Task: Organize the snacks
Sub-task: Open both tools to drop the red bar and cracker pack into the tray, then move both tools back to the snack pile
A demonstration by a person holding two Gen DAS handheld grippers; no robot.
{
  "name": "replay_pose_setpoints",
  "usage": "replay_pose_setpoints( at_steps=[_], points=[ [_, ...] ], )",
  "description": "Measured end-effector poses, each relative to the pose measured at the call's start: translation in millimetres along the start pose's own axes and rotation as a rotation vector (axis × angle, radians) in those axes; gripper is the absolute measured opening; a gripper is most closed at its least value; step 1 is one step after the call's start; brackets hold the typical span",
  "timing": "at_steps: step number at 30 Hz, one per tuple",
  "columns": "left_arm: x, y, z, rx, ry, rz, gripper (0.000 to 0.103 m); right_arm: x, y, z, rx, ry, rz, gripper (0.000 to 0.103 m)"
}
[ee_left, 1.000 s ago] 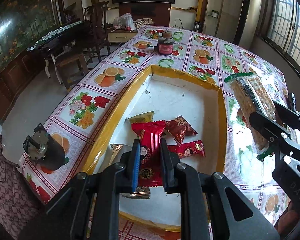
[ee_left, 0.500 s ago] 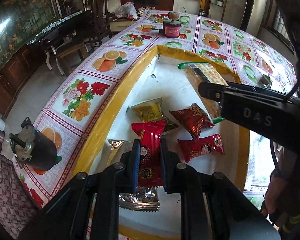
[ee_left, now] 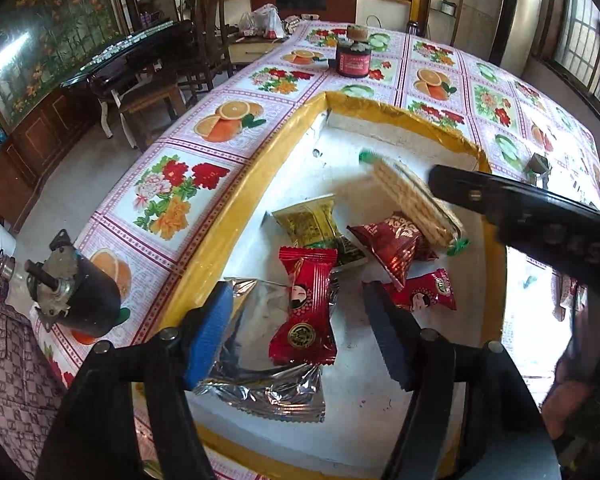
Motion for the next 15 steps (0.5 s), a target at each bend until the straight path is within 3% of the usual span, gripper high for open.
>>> replay_pose_setpoints(
  at_steps=[4, 8, 15],
  points=[
    [0.6, 4.1, -10.5, 0.000, 0.020, 0.000, 0.071, -12.0, 26.7, -42.7, 0.087, 0.095, 0.146, 0.061],
    [-2.1, 17.1, -21.0, -0.008, 0.035, 0.016, 0.071, -29.5, 49.9, -79.4, 0.077, 0.174, 0.217, 0.063],
    [-10.7, 53.1, -46.2, -0.044, 0.069, 0.081, 0.071, -58.3, 77.0, -124.6, 0.026, 0.229, 0.267, 0.064]
  ],
)
Point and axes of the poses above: each gripper's, at about its wrist camera, not at the fingertips, and z roughly the way its jaws point, y to its right, x to its top, the point moved 5 cm from there along z, roughly the way its jaws point, and after that the axes turned 1 degree about -x, right-handed, at the moved point
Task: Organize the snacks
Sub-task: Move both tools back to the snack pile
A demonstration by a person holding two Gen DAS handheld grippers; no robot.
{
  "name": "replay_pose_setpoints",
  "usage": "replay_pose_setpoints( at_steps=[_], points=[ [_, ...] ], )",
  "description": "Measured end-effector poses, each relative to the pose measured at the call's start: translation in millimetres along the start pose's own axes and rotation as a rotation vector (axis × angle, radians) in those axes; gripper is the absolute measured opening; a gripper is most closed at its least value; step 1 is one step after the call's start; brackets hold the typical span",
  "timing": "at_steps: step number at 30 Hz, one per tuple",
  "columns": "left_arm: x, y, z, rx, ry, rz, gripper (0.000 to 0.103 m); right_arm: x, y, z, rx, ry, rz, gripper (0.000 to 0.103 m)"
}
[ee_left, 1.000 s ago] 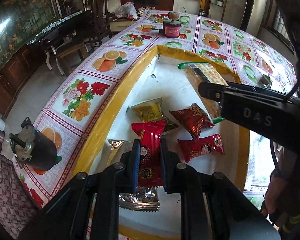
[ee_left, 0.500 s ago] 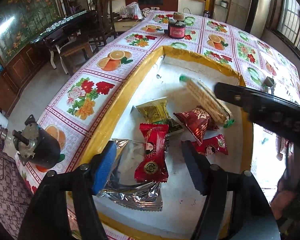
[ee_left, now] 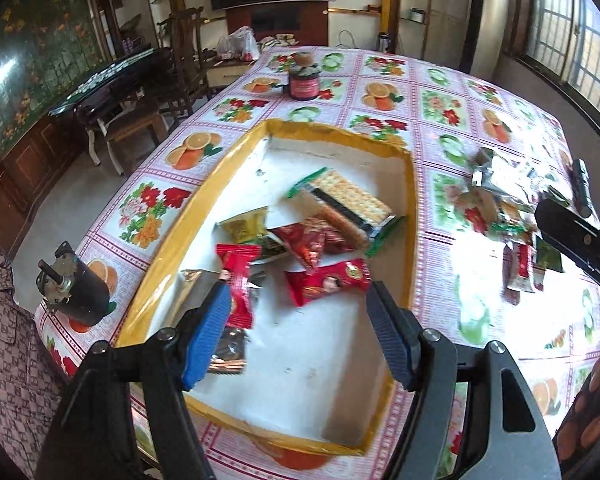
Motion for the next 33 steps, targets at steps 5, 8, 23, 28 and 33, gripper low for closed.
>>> replay_pose_setpoints(
  at_steps=[5, 8, 23, 28, 33],
  points=[
    [-4.6, 27.6, -14.1, -0.022, 0.020, 0.045, 0.071, -8.9, 20.1, -36.8, -0.022, 0.064, -0.005, 0.064],
    [-7.4, 44.0, -18.7, -0.042, 0.022, 0.073, 0.071, -13.1, 31.8, -57.1, -0.061, 0.085, -0.027, 0.064],
    [-17.1, 130.3, -19.9, -0.182, -0.014, 0.198, 0.071, -34.3, 105.2, -99.4, -0.342, 0.057, 0.023, 0.065],
    [-14.9, 154.4, -13.4, -0.226, -0.038, 0.223, 0.071, -33.2, 112.1, -97.5, -0.357, 0.055, 0.025, 0.065],
    [-14.2, 171.3, 2.0, -0.271, -0.086, 0.229, 0.071, -30.9, 121.7, -88.8, -0.345, 0.035, 0.044, 0.065]
  ],
)
Point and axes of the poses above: each gripper's, at about its wrist camera, not at the fingertips, and z roughly the way its jaws point, y to its right, x to its top, the point moved 5 cm from there along z, roughly the way its jaws point, and after that the axes turned 1 degree about -x, right-handed, at the moved point
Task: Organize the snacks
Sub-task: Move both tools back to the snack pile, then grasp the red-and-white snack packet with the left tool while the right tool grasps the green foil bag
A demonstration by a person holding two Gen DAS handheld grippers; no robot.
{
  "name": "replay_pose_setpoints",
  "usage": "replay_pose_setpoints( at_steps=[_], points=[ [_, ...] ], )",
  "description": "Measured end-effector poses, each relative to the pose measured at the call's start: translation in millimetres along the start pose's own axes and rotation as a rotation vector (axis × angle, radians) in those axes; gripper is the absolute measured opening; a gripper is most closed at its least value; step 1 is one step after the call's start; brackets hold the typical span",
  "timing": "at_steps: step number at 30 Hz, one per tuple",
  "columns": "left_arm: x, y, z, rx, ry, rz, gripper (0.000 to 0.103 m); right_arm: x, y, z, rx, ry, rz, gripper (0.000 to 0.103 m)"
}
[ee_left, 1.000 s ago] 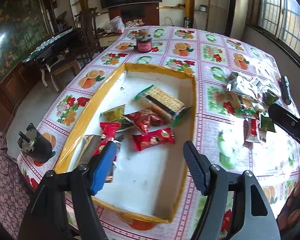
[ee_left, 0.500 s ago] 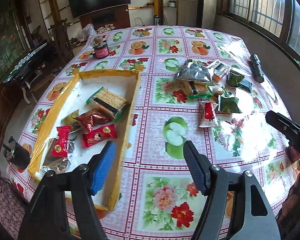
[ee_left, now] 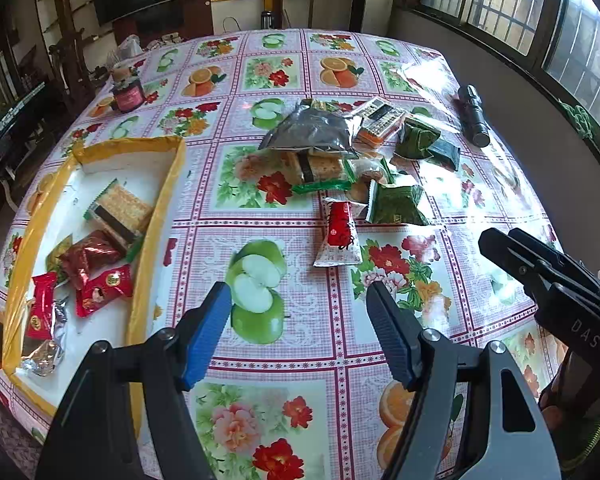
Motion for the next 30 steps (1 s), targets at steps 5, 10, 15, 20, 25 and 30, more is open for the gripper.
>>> replay_pose_setpoints(
  at_steps=[5, 10, 15, 20, 25, 30],
  points=[
    [7.6, 6.7, 19.2, -0.024, -0.032, 0.004, 0.071, 4.5, -7.8, 14.8, 0.024, -0.029, -0.035, 0.065],
    [20.3, 14.1, 38.9, -0.029, -0.052, 0.018, 0.071, 12.6, -5.5, 27.0, 0.030, -0.045, -0.046, 0.065],
    [31.4, 17.5, 64.3, -0.011, -0.081, 0.024, 0.070, 19.2, -2.0, 40.6, 0.045, -0.073, -0.052, 0.065],
    [35.2, 7.3, 86.6, -0.015, -0.113, 0.011, 0.049, 23.6, -11.6, 56.7, 0.075, -0.099, -0.101, 0.065],
    [32.7, -5.2, 85.3, -0.009, -0.091, 0.029, 0.033, 25.2, -25.7, 78.7, 0.078, -0.129, -0.158, 0.065],
    [32.8, -19.6, 81.6, -0.046, -0.089, -0.006, 0.029, 21.3, -31.4, 104.0, 0.049, -0.173, -0.206, 0.051]
  ],
)
Point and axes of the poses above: each gripper's, at about its wrist camera, not at the fingertips, and z roughly the way its jaws point, y to its right, x to its top, the point moved 5 cm from there along z, roughly the way its jaws point, and after that the axes turned 1 degree about -x, right-handed, at the moved point
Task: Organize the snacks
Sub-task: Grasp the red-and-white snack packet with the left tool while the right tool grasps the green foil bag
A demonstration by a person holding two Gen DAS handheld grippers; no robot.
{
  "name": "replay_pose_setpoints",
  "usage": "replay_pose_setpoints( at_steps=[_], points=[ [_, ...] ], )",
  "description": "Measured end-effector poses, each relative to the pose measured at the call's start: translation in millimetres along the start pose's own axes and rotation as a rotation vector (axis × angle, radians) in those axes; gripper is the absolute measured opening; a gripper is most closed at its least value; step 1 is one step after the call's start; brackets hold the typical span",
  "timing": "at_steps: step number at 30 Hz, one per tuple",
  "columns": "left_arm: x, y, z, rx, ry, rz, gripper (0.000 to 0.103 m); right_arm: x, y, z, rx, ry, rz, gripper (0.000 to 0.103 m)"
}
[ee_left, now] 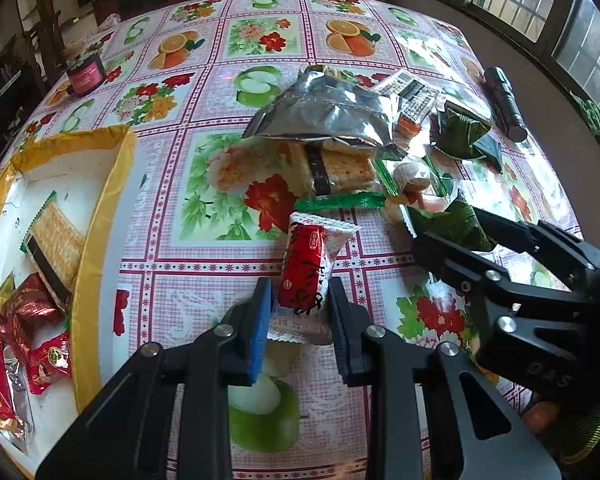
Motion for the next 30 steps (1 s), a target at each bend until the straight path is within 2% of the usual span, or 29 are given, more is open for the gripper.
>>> replay_pose_setpoints(
  at_steps=[2, 3, 9, 14, 19, 25, 30],
  points=[
    [0.8, -6.6, -1.2, -0.014, -0.002, -0.026, 0.029, -1.0, 2.2, 2.7, -0.020, 0.006, -0.004, 0.038],
    [0.8, -9.5, -1.7, -0.008, -0.001, -0.034, 0.029, -1.0, 3.4, 2.1, -0.021, 0.005, 0.001, 0.036],
    [-4.9, -9.1, -18.2, 0.016, 0.032, -0.042, 0.026, -1.5, 2.5, -16.9, -0.017, 0.049, 0.019, 0.036],
    [-13.9, -6.0, -38.3, 0.005, 0.058, -0.041, 0.026, -5.3, -6.4, -43.7, 0.016, 0.095, 0.035, 0.036],
    [-25.1, -11.2, -64.1, 0.043, 0.099, -0.039, 0.026, -7.1, -24.5, -61.2, 0.036, 0.116, 0.017, 0.036],
    [-38.0, -29.9, -102.4, 0.071, 0.163, -0.063, 0.026, -1.0, -42.9, -71.0, -0.047, 0.142, -0.033, 0.036],
    [-46.8, -52.6, -126.2, 0.096, 0.200, -0.097, 0.026, 19.1, -61.3, -83.7, -0.154, 0.210, -0.078, 0.036]
  ],
)
Point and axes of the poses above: each gripper's, at about its wrist camera, not at the fingertips, and z roughly the way its jaws point, y to its right, x to its top, the point moved 5 cm from there along z, roughly the way its jaws point, and after that the axes turned 1 degree about -x, right-handed, at the moved point
